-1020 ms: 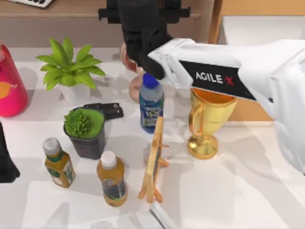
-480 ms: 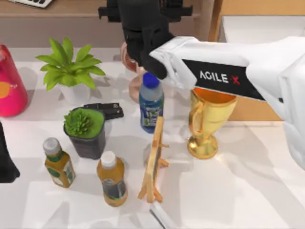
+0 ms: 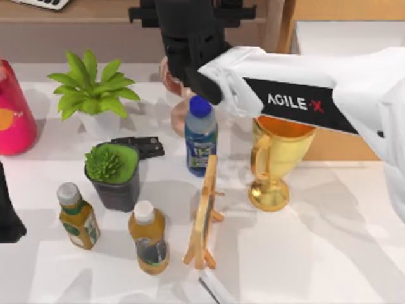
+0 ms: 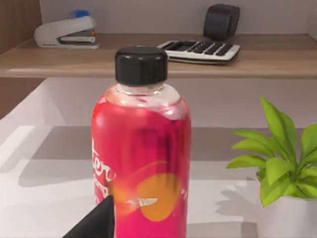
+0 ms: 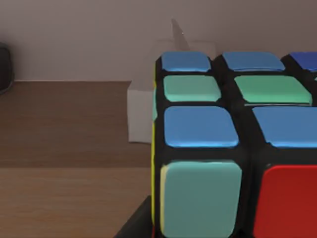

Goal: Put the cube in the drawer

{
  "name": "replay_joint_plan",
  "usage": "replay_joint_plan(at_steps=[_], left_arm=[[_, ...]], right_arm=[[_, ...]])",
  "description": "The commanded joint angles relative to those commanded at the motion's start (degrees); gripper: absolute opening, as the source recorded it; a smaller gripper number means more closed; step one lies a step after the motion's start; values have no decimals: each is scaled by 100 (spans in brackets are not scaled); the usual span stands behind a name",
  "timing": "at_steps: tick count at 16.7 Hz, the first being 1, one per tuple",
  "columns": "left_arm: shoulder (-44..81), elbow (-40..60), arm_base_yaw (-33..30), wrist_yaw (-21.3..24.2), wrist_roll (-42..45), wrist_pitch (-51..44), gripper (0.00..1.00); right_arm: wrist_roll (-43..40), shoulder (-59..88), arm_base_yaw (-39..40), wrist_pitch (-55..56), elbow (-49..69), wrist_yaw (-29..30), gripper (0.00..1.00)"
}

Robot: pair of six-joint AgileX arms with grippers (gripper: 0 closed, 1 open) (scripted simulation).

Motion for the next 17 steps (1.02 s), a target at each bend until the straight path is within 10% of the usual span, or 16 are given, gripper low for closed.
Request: replay_joint_plan(at_steps=[7,17], left_arm=[[0,0,0,0,0,0,100],[0,0,0,0,0,0,100]], right_arm=[[239,-411,-66,-1931,708,-874,0],[424,-751,-505,-7383,2674,-2591,0]])
